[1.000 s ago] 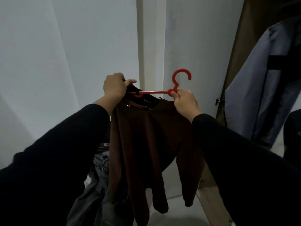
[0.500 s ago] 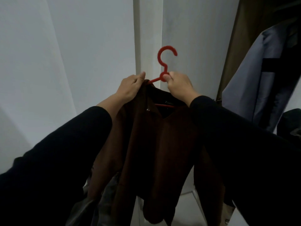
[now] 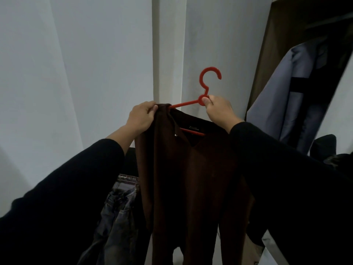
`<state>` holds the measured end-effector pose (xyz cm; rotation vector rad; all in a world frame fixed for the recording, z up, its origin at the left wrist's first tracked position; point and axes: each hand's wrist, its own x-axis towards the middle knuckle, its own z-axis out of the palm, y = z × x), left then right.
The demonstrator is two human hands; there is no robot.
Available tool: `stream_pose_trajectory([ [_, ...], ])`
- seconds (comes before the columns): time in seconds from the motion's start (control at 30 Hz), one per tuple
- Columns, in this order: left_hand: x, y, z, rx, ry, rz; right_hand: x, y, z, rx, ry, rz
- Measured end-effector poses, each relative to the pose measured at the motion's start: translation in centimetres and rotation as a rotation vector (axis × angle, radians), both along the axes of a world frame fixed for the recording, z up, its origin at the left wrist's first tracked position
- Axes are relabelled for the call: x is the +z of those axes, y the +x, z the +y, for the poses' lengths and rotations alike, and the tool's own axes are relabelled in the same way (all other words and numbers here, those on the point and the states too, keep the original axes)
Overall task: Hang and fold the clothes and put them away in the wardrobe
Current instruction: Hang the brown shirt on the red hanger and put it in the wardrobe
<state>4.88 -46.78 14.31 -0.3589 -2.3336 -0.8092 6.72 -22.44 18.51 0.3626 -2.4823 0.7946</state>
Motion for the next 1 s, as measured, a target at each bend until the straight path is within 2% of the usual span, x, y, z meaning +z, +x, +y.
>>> stream_pose_trajectory([
  [0.13,1.6,0.6,2.9,-0.155,-0.189,-0.045,0.7,0.1,-0.1,0.006,0.004,-0.003],
  [0.33,2.4,-1.2,4.8,-0.087,-0.035,0.022,1.2,0.2,2.1,0.006,-0.085,-0.033],
  [0.43,2.8,-2.8,4.6,-0.057,0.034,0.028,0.5,-0.3,4.6,-0.078,0.043,-0.161],
  [0.53,3.4,-4.6,4.5,-0.082,0.085,0.023,0.3,-1.0,5.4,-0.176,0.073,-0.132],
  [0.63,4.0,-6.5,5.0,-0.105,0.071,0.063,1.2,-2.0,5.1,-0.272,0.039,-0.093],
  [0.73,4.2,-8.9,5.3,0.054,-0.060,0.121,2.0,-3.3,5.0,-0.353,0.052,-0.054],
  [0.87,4.0,-11.5,7.0,0.076,0.135,0.033,2.5,-5.1,4.7,-0.478,0.063,-0.012],
  [1.0,3.6,-13.7,8.9,0.048,0.367,-0.135,2.6,-6.1,4.8,-0.596,0.060,0.007],
])
